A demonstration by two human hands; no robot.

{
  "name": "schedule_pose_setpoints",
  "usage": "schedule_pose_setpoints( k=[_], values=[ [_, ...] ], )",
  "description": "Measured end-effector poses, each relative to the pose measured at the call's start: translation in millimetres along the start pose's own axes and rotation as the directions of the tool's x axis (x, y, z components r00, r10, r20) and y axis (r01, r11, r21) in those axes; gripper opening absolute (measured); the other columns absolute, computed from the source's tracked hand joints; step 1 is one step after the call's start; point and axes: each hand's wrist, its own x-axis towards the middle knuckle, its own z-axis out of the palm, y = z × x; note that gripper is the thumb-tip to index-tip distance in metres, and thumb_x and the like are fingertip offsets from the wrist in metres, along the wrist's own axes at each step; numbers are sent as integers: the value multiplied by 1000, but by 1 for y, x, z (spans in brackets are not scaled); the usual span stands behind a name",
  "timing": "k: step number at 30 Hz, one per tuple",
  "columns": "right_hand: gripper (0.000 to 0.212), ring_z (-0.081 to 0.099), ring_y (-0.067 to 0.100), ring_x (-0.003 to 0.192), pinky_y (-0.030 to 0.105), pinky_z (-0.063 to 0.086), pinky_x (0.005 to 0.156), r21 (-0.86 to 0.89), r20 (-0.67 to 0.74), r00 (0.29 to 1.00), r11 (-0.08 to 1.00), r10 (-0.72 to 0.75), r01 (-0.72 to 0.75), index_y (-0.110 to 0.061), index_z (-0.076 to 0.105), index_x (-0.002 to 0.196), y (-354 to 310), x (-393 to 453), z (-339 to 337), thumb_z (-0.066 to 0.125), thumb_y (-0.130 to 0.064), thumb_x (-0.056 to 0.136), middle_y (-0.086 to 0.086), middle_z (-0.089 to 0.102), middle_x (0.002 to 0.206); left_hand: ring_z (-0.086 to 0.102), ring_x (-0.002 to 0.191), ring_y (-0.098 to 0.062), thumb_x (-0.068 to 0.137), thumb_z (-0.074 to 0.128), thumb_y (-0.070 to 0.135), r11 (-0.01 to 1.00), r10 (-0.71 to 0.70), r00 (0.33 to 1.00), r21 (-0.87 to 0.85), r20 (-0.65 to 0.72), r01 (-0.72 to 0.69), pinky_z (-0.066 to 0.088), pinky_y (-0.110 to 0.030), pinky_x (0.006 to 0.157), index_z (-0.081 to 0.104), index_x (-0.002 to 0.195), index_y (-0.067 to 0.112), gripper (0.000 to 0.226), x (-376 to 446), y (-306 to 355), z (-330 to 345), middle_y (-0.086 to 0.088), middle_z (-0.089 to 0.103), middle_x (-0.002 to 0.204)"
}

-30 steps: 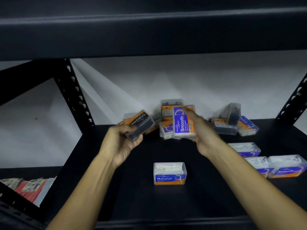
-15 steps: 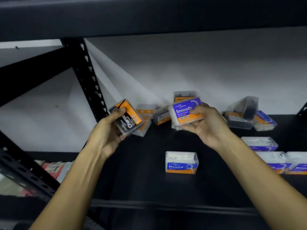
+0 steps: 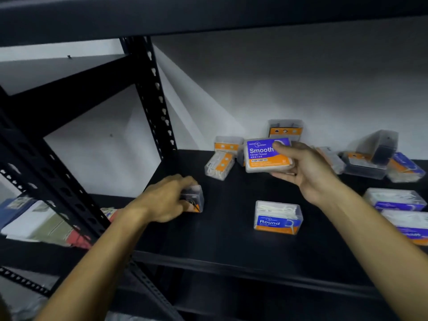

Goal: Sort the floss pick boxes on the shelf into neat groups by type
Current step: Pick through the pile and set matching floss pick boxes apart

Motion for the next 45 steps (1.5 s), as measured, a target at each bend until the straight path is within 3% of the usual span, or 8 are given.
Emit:
schedule_pose_setpoints(
  k=[16, 22, 27, 31, 33, 36, 41, 45],
  values=[
    [24, 69, 17, 93, 34, 55, 80, -50, -54, 998, 998, -36, 33, -24, 59, 97, 1, -5, -11, 71, -14, 79, 5, 71, 103, 43, 104, -6, 90, 67, 31, 989, -68, 997, 136, 37, 62, 35, -26, 87, 45, 133, 47, 51, -4, -7, 4, 15, 46, 114],
    [47, 69, 18, 96, 34, 56, 80, -36, -78, 996, 999, -30, 27, -14, 54, 121, 1, -3, -13, 72, -12, 79, 7, 69, 108, 47, 105, -8, 87, 72, 34, 984, -85, 994, 160, 67, 74, 38, -27, 87, 38, 139, 48, 64, -4, -6, 1, 17, 46, 114],
    [46, 67, 18, 101, 34, 55, 81, -30, -75, 995, 998, -58, 56, -17, 52, 123, 0, -6, -22, 70, -9, 81, 6, 66, 114, 37, 134, -12, 82, 75, 44, 989, -69, 994, 140, 80, 57, 36, -29, 102, 23, 150, 49, 85, -6, -2, -6, 15, 39, 144],
    [38, 66, 17, 101, 33, 55, 82, -27, -56, 994, 995, -93, 92, -23, 57, 116, -5, -11, -31, 67, -6, 83, 4, 68, 112, 31, 141, -18, 81, 67, 60, 974, 51, 993, 226, -107, -25, 30, -35, 113, 34, 150, 37, 80, -3, 24, -14, 4, 38, 153],
    [35, 67, 18, 101, 36, 55, 83, -37, -72, 991, 993, -115, 113, -22, 60, 113, -9, -14, -38, 68, -6, 83, 5, 69, 112, 43, 134, -23, 85, 64, 58, 956, 198, 930, 268, -310, -114, 40, -40, 108, 52, 141, 26, 65, -1, 47, -11, -2, 52, 142],
    [33, 69, 18, 96, 37, 56, 82, -55, -143, 975, 985, -169, 162, -21, 62, 109, -21, -18, -55, 69, -5, 81, 5, 71, 106, 61, 110, -27, 89, 63, 39, 888, 455, 729, 318, -512, -331, 54, -38, 87, 71, 114, 15, 35, 1, 96, 3, -5, 69, 114],
    [27, 69, 15, 78, 27, 56, 69, -171, -289, 913, 953, -289, 248, -21, 64, 97, -52, -38, -103, 71, -2, 78, 1, 71, 89, 64, 91, -30, 94, 56, 28, 713, 698, 539, 390, -471, -582, 52, -41, 83, 73, 94, 11, 24, 10, 181, 44, -7, 69, 96],
    [28, 69, 15, 79, 31, 54, 72, -285, -393, 855, 929, -337, 235, -23, 66, 97, -65, -52, -155, 77, -9, 75, 2, 72, 91, 62, 89, -28, 90, 54, 28, 662, 749, 547, 391, -374, -639, 51, -37, 83, 72, 92, 12, 24, 15, 230, 90, -7, 68, 92]
  ],
)
